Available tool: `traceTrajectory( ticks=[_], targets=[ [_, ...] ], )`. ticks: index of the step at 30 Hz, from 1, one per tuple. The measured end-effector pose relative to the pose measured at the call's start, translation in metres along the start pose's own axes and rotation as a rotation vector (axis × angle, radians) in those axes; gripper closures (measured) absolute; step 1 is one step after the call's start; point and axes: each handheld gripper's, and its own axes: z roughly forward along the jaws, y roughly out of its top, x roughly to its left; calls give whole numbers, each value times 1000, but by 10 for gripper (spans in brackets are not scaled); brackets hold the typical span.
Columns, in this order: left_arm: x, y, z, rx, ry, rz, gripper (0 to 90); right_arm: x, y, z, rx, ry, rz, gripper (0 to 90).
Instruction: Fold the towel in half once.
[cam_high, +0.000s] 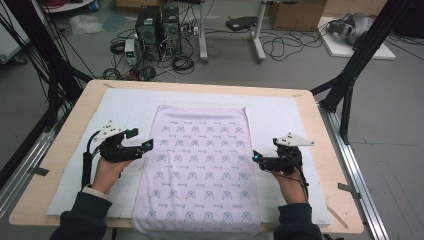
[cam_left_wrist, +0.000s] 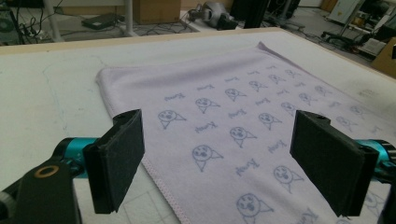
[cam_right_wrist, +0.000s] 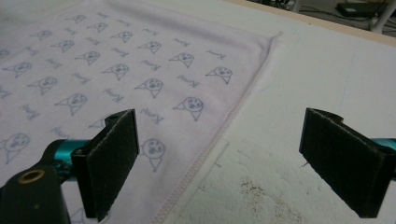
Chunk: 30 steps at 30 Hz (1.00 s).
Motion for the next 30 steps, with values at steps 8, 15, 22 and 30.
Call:
traceTrajectory(
  ticks=[8, 15, 22, 30],
  targets=[
    [12, 5, 6, 21, 58, -31, 200, 0, 1, 7, 19, 16, 9, 113],
    [19, 11, 22, 67, 86, -49, 234, -4, 9, 19, 55, 31, 10, 113],
    [34, 5, 46, 156, 101, -99, 271, -14, 26, 46, 108, 43, 34, 113],
    [39, 3, 67, 230, 126, -88, 301, -26, 38, 81, 181, 36, 74, 172]
  ],
)
